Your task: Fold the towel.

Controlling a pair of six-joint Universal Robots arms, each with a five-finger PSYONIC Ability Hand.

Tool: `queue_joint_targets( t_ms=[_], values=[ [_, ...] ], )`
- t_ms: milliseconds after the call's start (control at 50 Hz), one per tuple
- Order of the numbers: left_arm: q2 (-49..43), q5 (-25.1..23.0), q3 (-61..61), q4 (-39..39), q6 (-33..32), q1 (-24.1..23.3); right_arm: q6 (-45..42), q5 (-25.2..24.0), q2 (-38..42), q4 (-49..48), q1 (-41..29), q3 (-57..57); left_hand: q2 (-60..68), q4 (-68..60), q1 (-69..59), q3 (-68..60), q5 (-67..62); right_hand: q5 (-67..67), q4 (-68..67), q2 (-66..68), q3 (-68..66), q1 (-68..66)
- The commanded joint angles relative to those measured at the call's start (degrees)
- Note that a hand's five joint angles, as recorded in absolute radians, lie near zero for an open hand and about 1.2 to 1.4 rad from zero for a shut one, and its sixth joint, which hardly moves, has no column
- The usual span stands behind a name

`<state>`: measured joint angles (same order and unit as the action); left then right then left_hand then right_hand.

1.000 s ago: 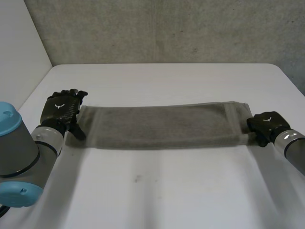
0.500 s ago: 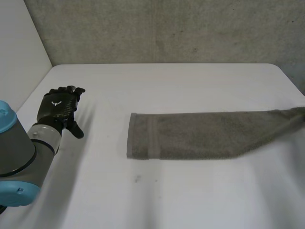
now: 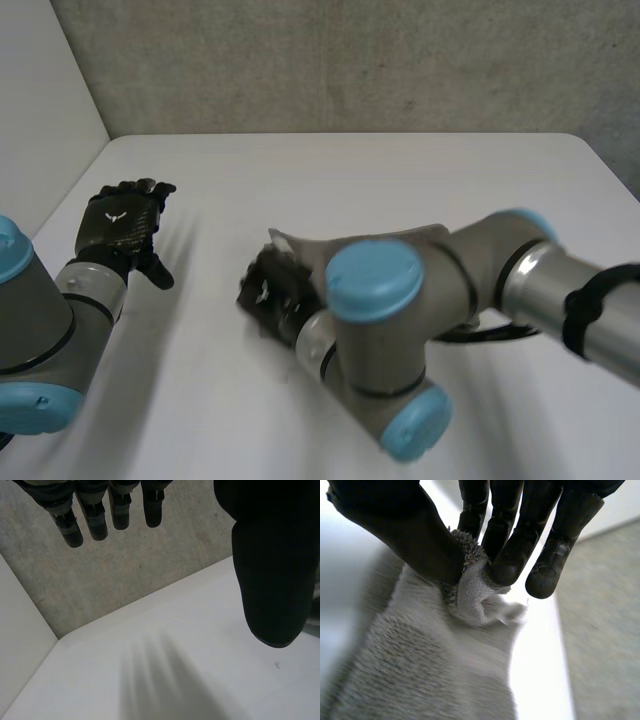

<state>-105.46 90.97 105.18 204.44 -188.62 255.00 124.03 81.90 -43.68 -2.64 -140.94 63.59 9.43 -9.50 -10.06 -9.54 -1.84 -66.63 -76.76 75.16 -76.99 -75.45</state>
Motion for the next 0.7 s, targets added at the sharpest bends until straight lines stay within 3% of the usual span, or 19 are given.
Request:
queue_joint_targets(
  t_ms=[20, 80, 100, 120, 140, 160, 240, 300, 340, 400, 440, 500, 700],
  values=[
    [0.08, -0.01, 0.55, 1.05, -0.08, -0.21, -0.1, -2.71, -0.62, -0.79, -0.74, 5.41, 0.57, -0.5, 0.06, -0.46, 1.84, -3.37, -3.24, 4.84, -3.01, -4.55],
    [-0.01, -0.01, 0.55, 1.05, -0.08, -0.47, -0.1, -2.27, -1.15, -0.44, -0.65, 5.85, 0.57, -0.5, 0.06, -0.46, 1.84, -3.37, -3.24, 4.84, -3.01, -4.55],
    [-0.01, -0.01, 0.46, 1.05, -0.08, -0.47, -0.1, -1.84, -1.93, -0.26, -0.48, 6.02, 0.57, -0.5, 0.06, -0.46, 1.84, 4.06, 4.19, -2.6, 4.42, 2.88],
    [-0.01, -0.01, 0.46, 1.05, -0.08, -0.47, 0.25, -1.66, -3.16, -0.26, -0.3, 6.63, 0.57, -0.5, 0.06, -0.46, 1.84, 41.61, 41.74, -40.14, 41.97, 40.42],
    [-0.01, -0.01, 0.55, 1.05, -0.08, -0.56, 0.25, -1.66, -3.17, -0.26, -0.3, 6.64, 0.57, -0.5, 0.06, -0.46, 1.84, 41.98, 42.11, -40.52, 42.34, 40.8],
    [-0.01, -0.01, 0.55, 1.05, -0.08, -0.56, 1.03, -1.92, -5.0, -0.44, 0.22, 7.6, 0.57, -0.5, 0.06, -0.46, 1.84, 66.63, 66.76, -65.16, 66.99, 65.45],
    [0.08, -0.01, 0.55, 1.05, -0.08, -0.82, 2.45, -2.18, -9.76, -1.4, 2.33, 10.77, 0.57, -0.5, 0.06, -0.46, 1.84, 66.63, 66.76, -65.16, 66.99, 65.45],
    [0.52, -0.01, 0.55, 1.05, -0.08, -1.0, 7.99, -2.18, -14.42, -3.87, 5.41, 14.72, 0.57, -0.5, 0.06, -0.46, 1.84, 66.63, 66.76, -65.16, 66.99, 65.45],
    [0.7, -0.01, 0.46, 1.05, -0.08, -1.17, 17.08, -2.27, -20.01, -6.84, 9.08, 19.8, 0.57, -0.5, 0.06, -0.46, 1.84, 66.63, 66.76, -65.16, 66.99, 65.45],
    [1.14, -0.01, 0.2, 1.05, -0.08, -2.31, 21.08, -2.36, -22.94, -7.73, 11.21, 22.2, 0.57, -0.5, 0.06, -0.46, 1.84, 66.63, 66.76, -65.16, 66.99, 65.45],
    [1.23, -0.01, -0.15, 0.96, -0.08, -3.28, 28.26, -2.71, -27.5, -8.52, 16.55, 27.27, 0.57, -0.5, 0.06, -0.46, 1.84, 66.63, 66.76, -65.16, 66.99, 65.45],
    [1.23, 0.17, -0.59, 0.87, -0.08, -5.66, 31.44, -2.8, -28.65, -8.61, 20.51, 31.05, 0.57, -0.5, 0.06, -0.46, 1.84, 66.63, 66.76, -65.16, 66.99, 65.45],
    [0.43, 0.43, -1.03, 0.96, -0.61, -13.03, 28.12, -5.61, -26.56, -11.06, 31.15, 39.59, 0.57, -0.5, 0.06, -0.46, 1.84, 66.63, 66.76, -65.16, 66.99, 65.45]
  ],
)
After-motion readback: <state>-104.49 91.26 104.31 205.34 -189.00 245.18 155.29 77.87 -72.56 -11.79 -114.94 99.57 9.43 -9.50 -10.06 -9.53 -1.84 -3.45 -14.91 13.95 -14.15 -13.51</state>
